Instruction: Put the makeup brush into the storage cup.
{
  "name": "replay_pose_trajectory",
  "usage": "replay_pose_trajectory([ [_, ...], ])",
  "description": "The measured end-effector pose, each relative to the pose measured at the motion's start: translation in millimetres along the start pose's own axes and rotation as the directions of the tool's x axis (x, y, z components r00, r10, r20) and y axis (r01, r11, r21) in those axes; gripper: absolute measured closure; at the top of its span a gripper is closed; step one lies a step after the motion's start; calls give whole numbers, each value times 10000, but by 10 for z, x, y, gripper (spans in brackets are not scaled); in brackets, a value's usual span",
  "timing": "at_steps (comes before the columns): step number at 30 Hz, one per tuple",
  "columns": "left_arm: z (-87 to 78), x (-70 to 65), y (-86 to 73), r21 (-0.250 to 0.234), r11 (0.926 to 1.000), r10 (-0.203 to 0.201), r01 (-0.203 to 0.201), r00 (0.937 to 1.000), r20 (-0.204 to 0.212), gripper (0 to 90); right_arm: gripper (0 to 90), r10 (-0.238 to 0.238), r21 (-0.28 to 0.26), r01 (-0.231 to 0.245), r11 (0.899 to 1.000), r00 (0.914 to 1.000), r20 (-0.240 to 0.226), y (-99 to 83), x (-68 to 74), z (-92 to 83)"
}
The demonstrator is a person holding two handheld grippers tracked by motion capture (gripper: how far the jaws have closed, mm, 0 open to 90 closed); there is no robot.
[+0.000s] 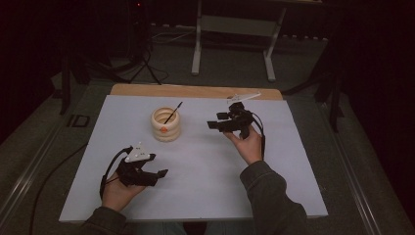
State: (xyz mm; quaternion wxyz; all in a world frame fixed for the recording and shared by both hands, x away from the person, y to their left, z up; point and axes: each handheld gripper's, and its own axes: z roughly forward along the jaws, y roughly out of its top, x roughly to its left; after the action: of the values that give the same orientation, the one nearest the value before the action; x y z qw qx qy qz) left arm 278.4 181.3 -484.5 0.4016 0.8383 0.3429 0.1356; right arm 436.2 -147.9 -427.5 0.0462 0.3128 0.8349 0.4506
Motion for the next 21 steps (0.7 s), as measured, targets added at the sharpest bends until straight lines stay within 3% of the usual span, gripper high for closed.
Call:
replay_pose_trajectory([
  [21, -24, 6, 10, 8, 10000, -9, 9, 9999, -139, 272, 325, 37, 76, -38, 10000, 9998, 170, -399, -20, -282],
])
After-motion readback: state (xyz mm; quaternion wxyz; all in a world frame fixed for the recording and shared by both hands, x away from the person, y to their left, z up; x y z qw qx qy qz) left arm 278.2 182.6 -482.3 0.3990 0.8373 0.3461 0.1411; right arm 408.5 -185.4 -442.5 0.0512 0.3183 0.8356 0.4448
